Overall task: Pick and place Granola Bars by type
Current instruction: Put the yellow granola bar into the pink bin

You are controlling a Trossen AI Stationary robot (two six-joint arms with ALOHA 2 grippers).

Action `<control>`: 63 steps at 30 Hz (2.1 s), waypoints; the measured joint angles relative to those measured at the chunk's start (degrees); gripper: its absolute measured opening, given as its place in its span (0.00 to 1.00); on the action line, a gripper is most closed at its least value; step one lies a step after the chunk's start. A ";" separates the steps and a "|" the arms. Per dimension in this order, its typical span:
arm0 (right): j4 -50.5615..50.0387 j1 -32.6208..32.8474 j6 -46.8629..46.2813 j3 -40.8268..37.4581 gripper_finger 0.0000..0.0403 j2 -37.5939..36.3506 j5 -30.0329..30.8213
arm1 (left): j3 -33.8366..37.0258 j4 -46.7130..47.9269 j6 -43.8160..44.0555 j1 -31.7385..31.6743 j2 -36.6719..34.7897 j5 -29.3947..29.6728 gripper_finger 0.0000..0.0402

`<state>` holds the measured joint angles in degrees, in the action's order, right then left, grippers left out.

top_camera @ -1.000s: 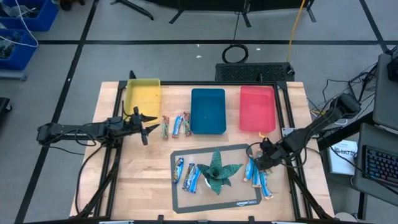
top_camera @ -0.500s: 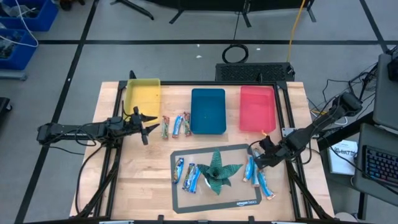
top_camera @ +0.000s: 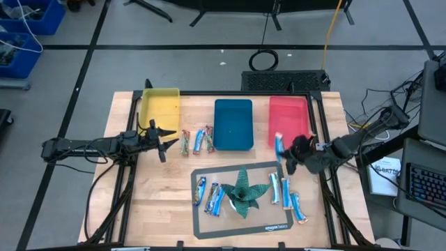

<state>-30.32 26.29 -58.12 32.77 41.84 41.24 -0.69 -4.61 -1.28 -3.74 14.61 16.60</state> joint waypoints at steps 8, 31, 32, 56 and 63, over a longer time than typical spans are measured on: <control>-0.60 -23.26 20.72 1.62 0.00 -5.05 -3.83 | 0.00 -1.60 -0.04 -0.01 -0.02 0.02 0.43; -11.79 -60.87 38.27 6.19 0.21 10.06 -32.38 | 0.00 -0.49 0.04 -0.01 0.00 0.00 0.43; -11.55 -60.85 38.17 6.19 0.24 10.09 -32.38 | -0.02 -0.27 0.04 0.00 0.00 0.00 0.43; -3.76 -16.73 0.81 6.23 0.24 9.38 -42.41 | -0.02 0.60 0.25 0.00 0.00 -0.01 0.43; -4.45 -2.41 -15.40 6.23 0.22 16.75 -36.91 | -0.02 0.60 0.55 -0.01 0.00 -0.02 0.43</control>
<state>-34.76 23.88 -73.52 39.00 58.58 4.33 -0.71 -4.01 -0.73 -3.74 14.61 16.58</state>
